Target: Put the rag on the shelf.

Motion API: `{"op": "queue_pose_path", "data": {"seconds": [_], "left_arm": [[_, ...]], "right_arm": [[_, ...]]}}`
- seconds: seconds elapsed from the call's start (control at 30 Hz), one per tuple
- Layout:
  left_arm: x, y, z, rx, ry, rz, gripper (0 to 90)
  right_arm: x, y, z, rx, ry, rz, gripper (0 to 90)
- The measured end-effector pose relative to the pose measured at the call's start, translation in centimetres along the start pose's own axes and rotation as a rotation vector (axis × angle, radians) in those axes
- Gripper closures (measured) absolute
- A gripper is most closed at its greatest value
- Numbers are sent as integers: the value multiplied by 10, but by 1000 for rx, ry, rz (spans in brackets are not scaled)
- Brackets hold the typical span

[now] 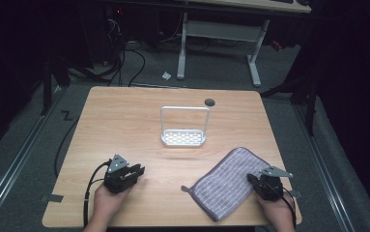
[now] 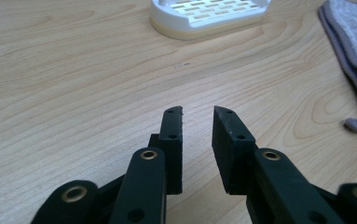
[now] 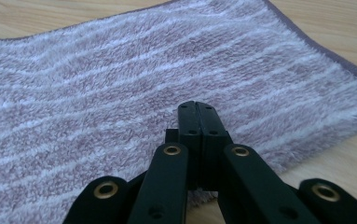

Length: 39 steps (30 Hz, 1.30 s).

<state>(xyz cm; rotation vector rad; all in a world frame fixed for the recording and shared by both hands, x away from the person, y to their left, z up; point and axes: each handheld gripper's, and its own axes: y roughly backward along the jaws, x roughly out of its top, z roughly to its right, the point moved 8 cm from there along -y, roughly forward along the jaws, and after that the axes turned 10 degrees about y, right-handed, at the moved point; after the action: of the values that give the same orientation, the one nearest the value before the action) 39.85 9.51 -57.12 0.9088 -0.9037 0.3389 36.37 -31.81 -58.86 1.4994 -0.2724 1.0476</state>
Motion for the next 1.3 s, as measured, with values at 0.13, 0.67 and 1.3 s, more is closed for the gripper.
{"op": "queue_pose_path", "data": {"seconds": [0.13,0.67,1.3], "left_arm": [[-1,-3,7,-12,-13,-8,732],[0,-41,59,-129,-127,-99,831],[-38,-32,99,-232,-214,-245,898]], "right_arm": [[14,-11,-20,29,60,6,900],[58,-44,-106,210,187,59,900],[55,-40,-107,191,206,55,900]]}}
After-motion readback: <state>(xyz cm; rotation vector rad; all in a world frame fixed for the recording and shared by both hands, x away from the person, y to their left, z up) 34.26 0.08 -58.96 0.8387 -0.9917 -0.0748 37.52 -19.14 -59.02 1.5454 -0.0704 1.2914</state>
